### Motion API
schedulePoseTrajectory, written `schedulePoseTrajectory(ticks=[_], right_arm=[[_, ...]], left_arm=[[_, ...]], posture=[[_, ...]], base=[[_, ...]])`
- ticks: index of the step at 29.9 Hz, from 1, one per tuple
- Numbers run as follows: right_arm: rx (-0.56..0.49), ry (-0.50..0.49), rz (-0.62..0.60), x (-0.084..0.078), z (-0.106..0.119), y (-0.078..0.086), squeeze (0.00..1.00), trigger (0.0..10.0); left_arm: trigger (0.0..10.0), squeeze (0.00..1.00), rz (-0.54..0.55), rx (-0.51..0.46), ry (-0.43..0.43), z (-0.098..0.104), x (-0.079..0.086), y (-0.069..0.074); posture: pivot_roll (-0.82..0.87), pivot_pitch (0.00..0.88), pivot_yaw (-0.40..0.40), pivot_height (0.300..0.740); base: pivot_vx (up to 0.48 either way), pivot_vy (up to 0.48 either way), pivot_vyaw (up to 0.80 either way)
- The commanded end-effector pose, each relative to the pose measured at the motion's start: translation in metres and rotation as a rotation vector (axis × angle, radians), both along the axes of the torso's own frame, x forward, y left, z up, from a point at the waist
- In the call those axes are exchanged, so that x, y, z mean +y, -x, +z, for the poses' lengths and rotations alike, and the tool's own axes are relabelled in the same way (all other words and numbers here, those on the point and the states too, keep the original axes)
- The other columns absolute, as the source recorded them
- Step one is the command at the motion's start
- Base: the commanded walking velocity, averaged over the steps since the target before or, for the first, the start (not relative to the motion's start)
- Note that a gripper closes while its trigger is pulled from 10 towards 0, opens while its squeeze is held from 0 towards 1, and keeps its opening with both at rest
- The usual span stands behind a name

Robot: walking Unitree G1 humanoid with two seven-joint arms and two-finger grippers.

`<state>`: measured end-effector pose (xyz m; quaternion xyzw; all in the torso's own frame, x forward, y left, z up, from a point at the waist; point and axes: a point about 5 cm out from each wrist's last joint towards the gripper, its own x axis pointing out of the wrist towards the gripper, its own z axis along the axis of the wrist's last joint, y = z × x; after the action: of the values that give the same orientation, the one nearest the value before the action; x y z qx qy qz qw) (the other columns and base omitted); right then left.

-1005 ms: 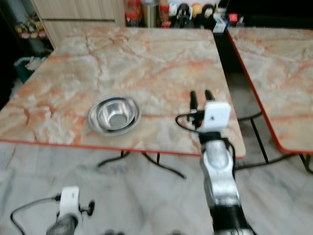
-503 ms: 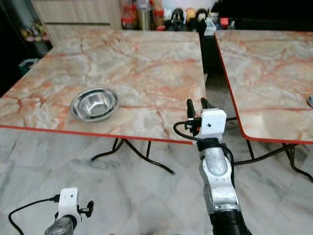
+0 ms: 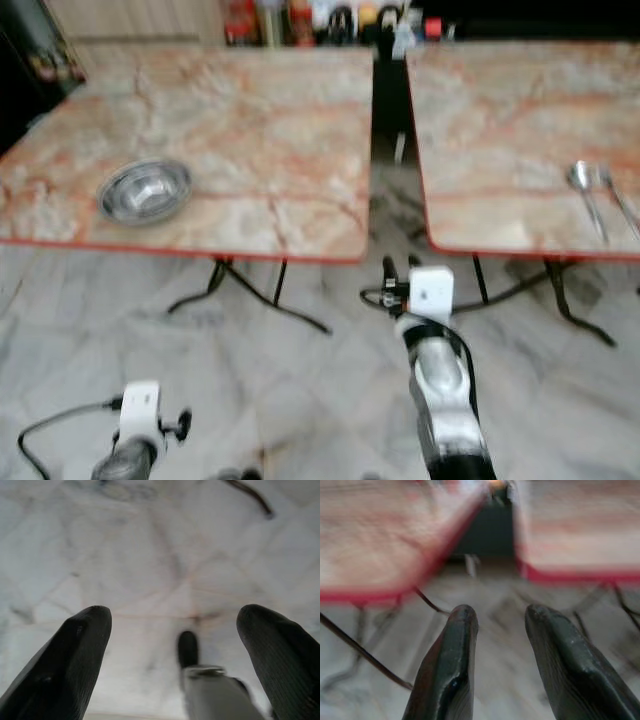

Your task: Setting the table

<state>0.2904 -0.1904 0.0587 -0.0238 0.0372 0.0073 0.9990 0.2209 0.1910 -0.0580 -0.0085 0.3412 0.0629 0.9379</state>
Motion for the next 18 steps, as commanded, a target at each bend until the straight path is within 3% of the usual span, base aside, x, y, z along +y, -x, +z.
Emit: schedulePoseTrajectory(ticks=[1,4,9,10,12,18], right_arm=[[0.040,-0.042,0.001,0.001,-0.009,0.001,0.00,10.0],[0.129,-0.034,-0.005,-0.002,-0.029,0.007,0.00,10.0],[0.366,-0.054,-0.029,-0.004,-0.074,0.031,0.00,10.0],[0.366,-0.054,-0.029,-0.004,-0.074,0.031,0.00,10.0],[0.461,-0.053,-0.074,-0.008,-0.091,0.047,0.00,10.0],[0.551,-0.083,-0.108,-0.011,-0.106,0.063,0.00,10.0]], left_arm=[[10.0,0.00,0.015,0.026,-0.013,-0.003,0.008,0.006],[10.0,0.00,0.015,0.026,-0.012,-0.003,0.007,0.006],[10.0,0.00,0.025,0.041,-0.015,-0.004,0.008,0.007],[10.0,0.00,0.025,0.041,-0.015,-0.004,0.008,0.007],[10.0,0.00,0.029,0.043,-0.011,-0.005,0.008,0.008],[10.0,0.00,0.027,0.056,-0.004,-0.006,0.007,0.010]], posture=[[-0.07,0.155,0.049,0.740],[-0.07,0.155,0.048,0.740],[-0.07,0.153,0.045,0.740],[-0.07,0.153,0.045,0.740],[-0.07,0.153,0.045,0.740],[-0.06,0.158,0.047,0.740]], base=[[0.000,-0.277,0.00],[0.000,-0.307,0.00],[0.000,0.000,0.00],[0.000,0.000,0.00],[0.000,0.000,0.00],[0.000,0.000,0.00]])
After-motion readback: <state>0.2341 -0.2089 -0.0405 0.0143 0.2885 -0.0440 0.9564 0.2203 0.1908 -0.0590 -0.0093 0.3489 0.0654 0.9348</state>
